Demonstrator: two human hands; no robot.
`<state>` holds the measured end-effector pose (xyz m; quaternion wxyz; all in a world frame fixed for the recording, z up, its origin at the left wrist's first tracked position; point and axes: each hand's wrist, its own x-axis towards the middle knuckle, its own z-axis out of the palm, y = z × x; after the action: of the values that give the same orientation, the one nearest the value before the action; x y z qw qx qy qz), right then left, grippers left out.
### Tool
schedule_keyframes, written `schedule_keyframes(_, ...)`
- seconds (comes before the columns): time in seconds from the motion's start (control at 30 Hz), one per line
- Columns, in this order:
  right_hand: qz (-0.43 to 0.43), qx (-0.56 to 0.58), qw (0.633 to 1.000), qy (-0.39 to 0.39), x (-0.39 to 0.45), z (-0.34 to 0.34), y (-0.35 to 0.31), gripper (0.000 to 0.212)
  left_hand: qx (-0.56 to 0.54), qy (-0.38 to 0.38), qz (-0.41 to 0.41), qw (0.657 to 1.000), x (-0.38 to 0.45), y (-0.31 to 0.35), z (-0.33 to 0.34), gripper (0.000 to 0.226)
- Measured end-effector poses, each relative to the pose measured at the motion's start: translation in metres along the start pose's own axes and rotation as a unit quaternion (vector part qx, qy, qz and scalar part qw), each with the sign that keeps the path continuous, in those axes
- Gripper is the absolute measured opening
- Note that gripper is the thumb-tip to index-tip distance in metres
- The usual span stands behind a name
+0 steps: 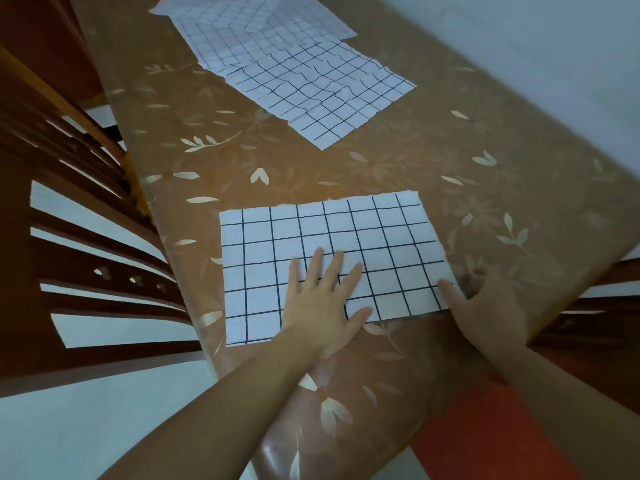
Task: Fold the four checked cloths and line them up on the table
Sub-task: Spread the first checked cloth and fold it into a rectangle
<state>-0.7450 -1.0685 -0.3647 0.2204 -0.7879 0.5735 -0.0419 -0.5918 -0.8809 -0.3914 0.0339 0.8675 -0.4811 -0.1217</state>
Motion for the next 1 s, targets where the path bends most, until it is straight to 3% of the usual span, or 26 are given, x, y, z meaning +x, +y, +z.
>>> schedule_keyframes(0.2,0.085,0.155,0.984,-0.029,0.005,-0.009,-0.009,0.051,0.003,-0.024,-0.018,1.000,0.001,0.002,0.010,0.072)
schedule_keyframes(0.33,0.193,0.381,0.903,-0.045,0.003,-0.001,-0.015,0.052,0.003,-0.025,-0.019,0.999,0.001,0.002,0.011,0.072)
schedule_keyframes(0.43,0.237,0.427,0.869,-0.077,0.002,0.001,-0.017,0.036,-0.007,-0.030,-0.020,0.999,0.002,0.003,0.010,0.071)
schedule_keyframes(0.53,0.218,0.392,0.888,-0.103,-0.001,-0.005,-0.019,0.024,-0.016,-0.037,-0.013,0.999,0.000,0.005,0.006,0.069)
schedule_keyframes(0.73,0.219,0.447,0.867,-0.019,-0.007,-0.046,-0.007,0.023,-0.029,-0.040,0.049,0.998,-0.008,0.025,0.002,0.063)
schedule_keyframes(0.83,0.185,0.412,0.892,0.030,-0.017,-0.061,-0.005,0.009,-0.040,-0.040,0.066,0.996,-0.006,0.038,0.003,0.058)
schedule_keyframes(0.93,0.084,0.328,0.939,0.063,-0.025,-0.057,-0.011,0.012,-0.106,-0.014,0.075,0.991,-0.006,0.042,0.001,0.054)
schedule_keyframes(1.0,-0.017,0.261,0.962,0.074,-0.032,-0.050,-0.020,0.012,-0.236,0.025,0.056,0.970,-0.008,0.044,-0.007,0.048)
